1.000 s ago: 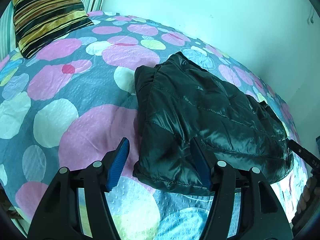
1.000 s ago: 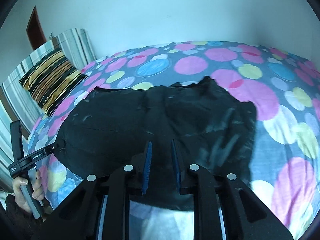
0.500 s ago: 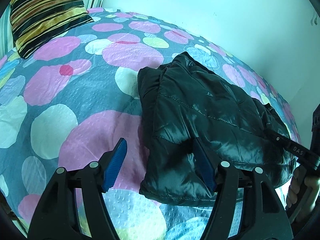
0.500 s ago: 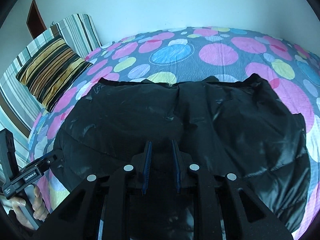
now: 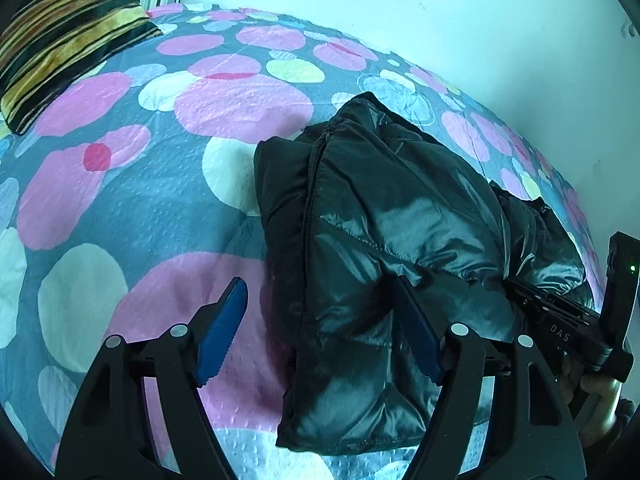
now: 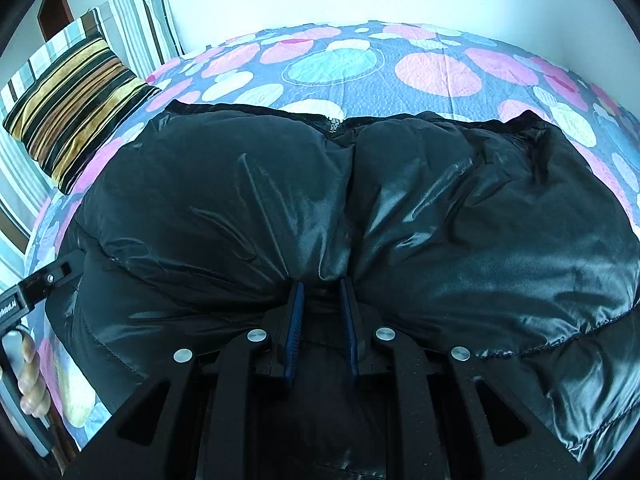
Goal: Fold large clothes
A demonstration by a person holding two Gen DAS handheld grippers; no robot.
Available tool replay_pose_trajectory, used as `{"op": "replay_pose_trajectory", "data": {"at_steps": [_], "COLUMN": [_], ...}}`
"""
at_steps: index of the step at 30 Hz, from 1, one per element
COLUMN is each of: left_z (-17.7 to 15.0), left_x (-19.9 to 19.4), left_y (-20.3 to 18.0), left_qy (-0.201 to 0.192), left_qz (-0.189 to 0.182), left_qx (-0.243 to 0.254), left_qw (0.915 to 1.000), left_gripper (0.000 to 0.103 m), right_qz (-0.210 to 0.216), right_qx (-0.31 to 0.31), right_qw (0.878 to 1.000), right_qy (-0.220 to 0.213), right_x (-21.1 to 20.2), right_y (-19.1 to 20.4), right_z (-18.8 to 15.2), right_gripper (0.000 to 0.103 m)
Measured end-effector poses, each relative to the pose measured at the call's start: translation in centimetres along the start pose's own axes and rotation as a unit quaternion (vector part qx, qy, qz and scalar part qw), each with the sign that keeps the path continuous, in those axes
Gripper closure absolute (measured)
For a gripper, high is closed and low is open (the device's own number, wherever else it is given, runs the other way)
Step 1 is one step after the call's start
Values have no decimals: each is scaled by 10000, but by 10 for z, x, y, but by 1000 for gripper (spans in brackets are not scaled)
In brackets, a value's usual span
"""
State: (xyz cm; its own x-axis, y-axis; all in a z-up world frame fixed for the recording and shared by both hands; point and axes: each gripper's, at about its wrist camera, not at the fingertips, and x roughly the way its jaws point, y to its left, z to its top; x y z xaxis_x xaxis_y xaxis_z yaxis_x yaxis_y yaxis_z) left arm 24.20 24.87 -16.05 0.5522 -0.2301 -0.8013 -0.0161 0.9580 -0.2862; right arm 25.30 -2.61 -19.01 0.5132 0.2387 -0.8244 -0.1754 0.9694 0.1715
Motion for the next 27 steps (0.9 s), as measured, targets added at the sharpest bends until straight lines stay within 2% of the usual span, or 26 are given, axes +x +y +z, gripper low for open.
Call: {"op": "replay_pose_trajectory", "data": {"at_steps": [7,11,13,14,16,19,23,27], "left_z": [14,19,19,19,21,26,38,43], "left_x": [21,40,48,49,44,26,-16,-42], "left_y": [5,16,21,21,15,2,-35,-79], "left_qy": [413,796,900,882,790,608,170,-67], "left_qz": [-301,-648,-982,-1034,-1095,-1063,-1062,-958], "left_qx": [-235,-622,-880,-907,-799,-672,-332,61], "left_qw": [9984,9928,9872,9866,9876,9902,9936,9954], "left_gripper": [25,24,37,41,61,78,83,83], "right_qz": [-36,-54,-64,-71,-84,-110,-126,-149], "right_qx": [-40,-57,-60,-63,-78,-95,-97,-103], "right_qw": [10000,9999,9999,9999,9999,9998,9998,9998], "right_qy": [-48,-63,-69,-77,-89,-112,-105,-123], "right_x": [2,2,3,3,2,3,4,5], "right_y": [1,2,2,2,2,2,3,4], "right_z": [-1,-1,-2,-2,-2,-2,-2,-3], "right_gripper": [85,85,85,85,85,85,85,85]}}
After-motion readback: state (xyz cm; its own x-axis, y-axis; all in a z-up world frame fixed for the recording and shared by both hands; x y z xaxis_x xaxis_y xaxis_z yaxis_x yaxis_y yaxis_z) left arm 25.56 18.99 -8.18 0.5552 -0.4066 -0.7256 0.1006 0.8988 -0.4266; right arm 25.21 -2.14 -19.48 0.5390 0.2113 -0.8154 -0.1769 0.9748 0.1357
